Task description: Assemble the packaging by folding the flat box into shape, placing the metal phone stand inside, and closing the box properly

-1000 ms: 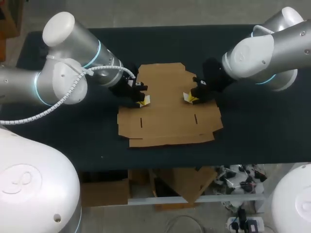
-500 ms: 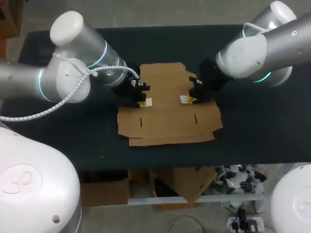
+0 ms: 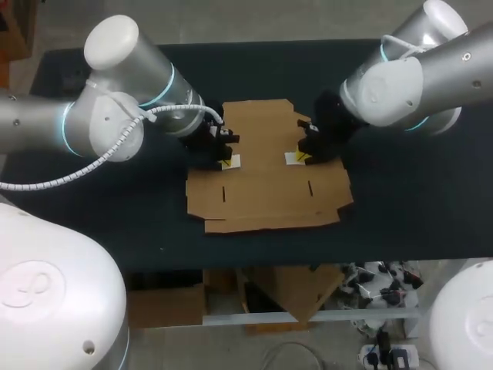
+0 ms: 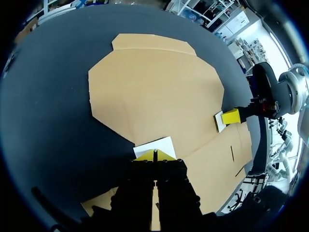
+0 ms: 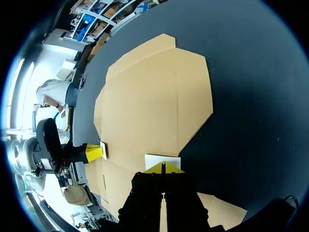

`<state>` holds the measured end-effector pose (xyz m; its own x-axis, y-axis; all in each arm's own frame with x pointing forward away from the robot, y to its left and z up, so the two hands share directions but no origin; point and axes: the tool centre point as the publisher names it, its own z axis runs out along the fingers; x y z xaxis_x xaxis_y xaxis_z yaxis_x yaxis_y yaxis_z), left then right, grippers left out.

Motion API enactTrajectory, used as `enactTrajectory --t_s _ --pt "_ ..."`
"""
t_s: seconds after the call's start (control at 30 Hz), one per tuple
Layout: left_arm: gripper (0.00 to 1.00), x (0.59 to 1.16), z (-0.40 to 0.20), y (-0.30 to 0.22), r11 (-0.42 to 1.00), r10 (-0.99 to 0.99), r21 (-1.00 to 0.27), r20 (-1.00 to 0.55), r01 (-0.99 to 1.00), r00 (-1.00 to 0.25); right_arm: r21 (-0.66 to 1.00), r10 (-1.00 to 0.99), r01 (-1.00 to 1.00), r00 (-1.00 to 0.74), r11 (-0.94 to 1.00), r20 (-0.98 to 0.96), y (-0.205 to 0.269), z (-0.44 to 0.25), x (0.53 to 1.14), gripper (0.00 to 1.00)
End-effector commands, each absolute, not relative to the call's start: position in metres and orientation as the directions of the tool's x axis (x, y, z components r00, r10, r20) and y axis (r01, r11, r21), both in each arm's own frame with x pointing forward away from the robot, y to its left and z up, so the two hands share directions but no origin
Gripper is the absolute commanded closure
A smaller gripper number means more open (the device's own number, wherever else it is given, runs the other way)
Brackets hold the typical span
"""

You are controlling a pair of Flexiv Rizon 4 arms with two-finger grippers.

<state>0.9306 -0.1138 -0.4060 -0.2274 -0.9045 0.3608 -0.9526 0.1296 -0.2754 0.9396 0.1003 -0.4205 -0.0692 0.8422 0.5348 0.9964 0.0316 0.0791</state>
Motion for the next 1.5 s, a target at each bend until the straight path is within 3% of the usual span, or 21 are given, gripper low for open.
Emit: enactTrajectory --t_s 0.03,0.8,1.5 --pt "1.0 0.923 -0.392 -0.107 0.126 -0.906 -0.284 0.357 -0.95 -0.227 0.12 0.831 0.993 -0.077 0.012 0.551 0.089 -0.409 0.928 1.0" --pt "1.0 0.9 -0.348 -0.066 0.056 -0.925 -0.277 0.347 -0.959 -0.154 0.164 0.738 0.986 -0.121 0.015 0.663 0.027 -0.39 0.918 1.0" --pt "1.0 0.811 -0.31 -0.044 -0.018 -0.929 -0.3 0.358 -0.954 -0.096 0.153 0.751 0.988 -0.129 0.038 0.648 -0.006 -0.349 0.849 1.0"
